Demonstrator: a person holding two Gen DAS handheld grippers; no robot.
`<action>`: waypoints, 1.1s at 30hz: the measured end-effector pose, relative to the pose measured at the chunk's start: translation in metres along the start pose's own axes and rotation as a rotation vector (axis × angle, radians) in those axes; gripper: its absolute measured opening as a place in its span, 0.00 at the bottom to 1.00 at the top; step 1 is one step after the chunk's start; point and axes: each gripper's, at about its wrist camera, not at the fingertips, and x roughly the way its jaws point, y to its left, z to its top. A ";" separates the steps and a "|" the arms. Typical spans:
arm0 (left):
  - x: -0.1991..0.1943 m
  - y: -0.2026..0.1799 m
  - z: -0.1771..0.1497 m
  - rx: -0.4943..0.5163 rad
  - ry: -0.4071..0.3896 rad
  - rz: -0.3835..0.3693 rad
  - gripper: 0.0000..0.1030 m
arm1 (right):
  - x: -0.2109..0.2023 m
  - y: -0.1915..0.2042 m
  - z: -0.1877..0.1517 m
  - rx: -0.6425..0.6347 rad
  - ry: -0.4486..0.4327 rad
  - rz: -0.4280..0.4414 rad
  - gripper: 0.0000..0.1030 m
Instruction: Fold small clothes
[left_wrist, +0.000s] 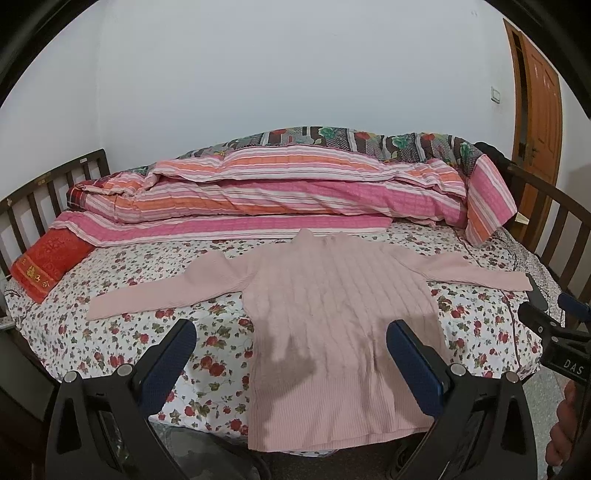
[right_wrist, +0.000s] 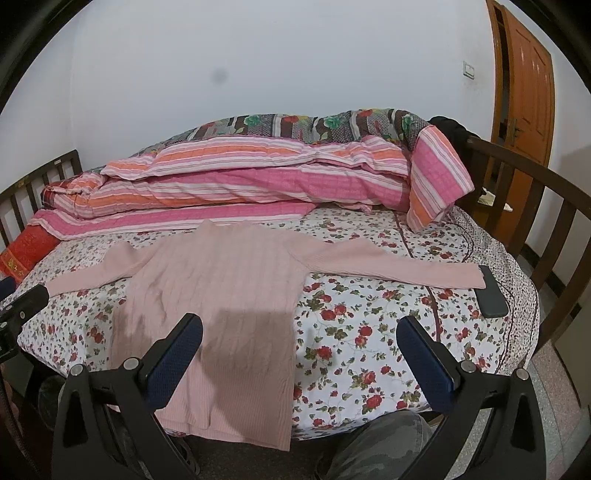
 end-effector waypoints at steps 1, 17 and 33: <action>0.000 -0.001 0.000 0.001 0.000 0.000 1.00 | 0.001 0.001 0.001 0.000 0.001 0.002 1.00; -0.002 0.005 0.002 -0.006 0.002 -0.016 1.00 | -0.006 0.002 -0.002 0.007 -0.008 0.010 1.00; 0.001 0.002 -0.002 0.004 0.003 -0.014 1.00 | -0.003 0.005 -0.003 0.007 -0.006 0.011 1.00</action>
